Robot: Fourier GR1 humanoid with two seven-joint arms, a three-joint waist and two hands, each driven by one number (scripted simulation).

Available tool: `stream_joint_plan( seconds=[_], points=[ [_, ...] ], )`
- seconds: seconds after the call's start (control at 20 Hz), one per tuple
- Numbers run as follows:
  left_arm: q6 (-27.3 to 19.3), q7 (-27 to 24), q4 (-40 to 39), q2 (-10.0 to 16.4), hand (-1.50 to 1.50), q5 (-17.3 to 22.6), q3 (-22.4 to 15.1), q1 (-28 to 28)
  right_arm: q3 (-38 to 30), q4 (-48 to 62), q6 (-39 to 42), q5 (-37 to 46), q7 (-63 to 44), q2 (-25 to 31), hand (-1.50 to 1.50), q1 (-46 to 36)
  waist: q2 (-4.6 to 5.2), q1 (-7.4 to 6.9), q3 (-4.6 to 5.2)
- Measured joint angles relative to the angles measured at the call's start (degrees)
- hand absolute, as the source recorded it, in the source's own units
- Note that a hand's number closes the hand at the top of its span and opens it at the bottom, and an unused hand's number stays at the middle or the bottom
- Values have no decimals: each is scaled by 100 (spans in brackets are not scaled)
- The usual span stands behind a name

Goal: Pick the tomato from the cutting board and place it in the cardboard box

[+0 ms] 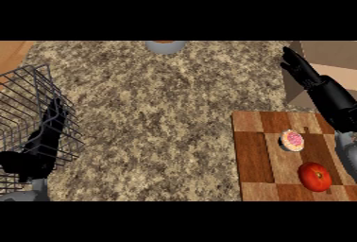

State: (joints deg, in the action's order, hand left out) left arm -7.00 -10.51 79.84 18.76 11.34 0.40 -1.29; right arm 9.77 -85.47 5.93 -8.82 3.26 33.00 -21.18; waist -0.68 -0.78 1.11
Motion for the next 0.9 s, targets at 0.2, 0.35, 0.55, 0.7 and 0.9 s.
stream_joint_plan(
  seconds=[0.2,0.35,0.55,0.7,0.9],
  points=[
    [82,54,355,310,0,-243,-66,-156,-741,-461,273,-581,59,459,-150,201,-19,215,-89],
    [296,89,530,630,0,-482,-222,-366,-1414,-529,547,-911,179,1008,-150,283,-42,485,-118],
    [583,111,731,707,0,-664,-566,-481,-2294,-211,1112,-992,855,1704,-150,1091,-6,491,-127],
    [699,287,865,687,0,-728,-736,-639,-2701,28,1521,-674,1900,1912,-150,1730,21,404,-130],
    [842,328,843,669,0,-771,-822,-774,-2982,126,1740,75,3234,2144,-150,2360,43,317,-127]
  ],
)
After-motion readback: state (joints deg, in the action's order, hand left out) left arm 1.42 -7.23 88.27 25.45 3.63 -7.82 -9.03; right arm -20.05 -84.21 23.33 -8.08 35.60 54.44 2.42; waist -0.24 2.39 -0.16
